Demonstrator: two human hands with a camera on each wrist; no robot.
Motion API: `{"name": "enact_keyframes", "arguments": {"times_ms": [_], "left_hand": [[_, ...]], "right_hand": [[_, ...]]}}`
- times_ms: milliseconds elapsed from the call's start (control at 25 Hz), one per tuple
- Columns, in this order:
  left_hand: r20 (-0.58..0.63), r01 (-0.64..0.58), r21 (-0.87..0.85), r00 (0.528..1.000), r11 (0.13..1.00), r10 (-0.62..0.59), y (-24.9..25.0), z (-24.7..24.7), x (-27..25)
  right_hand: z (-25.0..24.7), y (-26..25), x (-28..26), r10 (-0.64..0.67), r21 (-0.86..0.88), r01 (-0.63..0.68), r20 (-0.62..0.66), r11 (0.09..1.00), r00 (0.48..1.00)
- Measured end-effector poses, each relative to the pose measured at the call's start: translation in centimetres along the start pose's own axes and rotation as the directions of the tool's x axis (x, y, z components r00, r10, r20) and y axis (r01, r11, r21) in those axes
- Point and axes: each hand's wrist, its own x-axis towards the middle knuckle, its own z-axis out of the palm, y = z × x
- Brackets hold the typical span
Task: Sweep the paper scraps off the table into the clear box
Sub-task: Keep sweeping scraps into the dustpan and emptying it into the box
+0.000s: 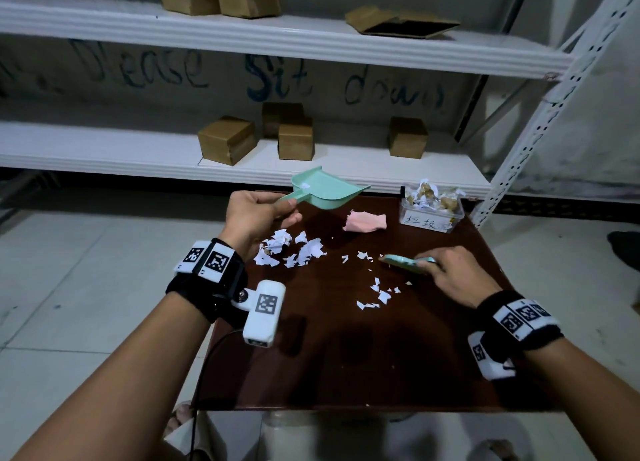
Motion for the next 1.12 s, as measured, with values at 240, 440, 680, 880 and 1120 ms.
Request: {"name": "enact_keyframes", "arguments": {"times_ms": [240, 440, 680, 880, 1120], "left_hand": [[-0.013, -0.006, -0.007, 1.000, 1.000, 0.006, 0.0, -0.1, -0.1], [-0.014, -0.023, 0.012, 1.000, 1.000, 0.024, 0.5, -0.6, -0.3], [-0.062, -0.054, 0.027, 0.997, 0.998, 0.055, 1.9, -1.9, 0.1], [-0.064, -0.044, 0.002, 0.997, 0.999, 0.044, 2.2, -2.2, 0.0], [-0.071, -0.041, -0.090, 0.997, 0.995, 0.034, 3.6, -3.1, -0.5]], "right_hand": [[0.2, 0.2, 2.2, 0.212, -0.142, -0.237, -0.171, 0.961, 0.962], [0.6, 1.3, 3.5, 0.312, -0.288, -0.336, -0.129, 0.897, 0.941], [3.0, -3.9, 4.6, 0.102, -0.211, -0.102, -0.014, 0.972, 0.995], [3.7, -9.3, 4.4, -0.045, -0.093, 0.050, 0.055, 0.994, 0.997], [-0.3, -9.7, 6.3, 0.097, 0.094, -0.080, -0.194, 0.992, 0.976]]}}
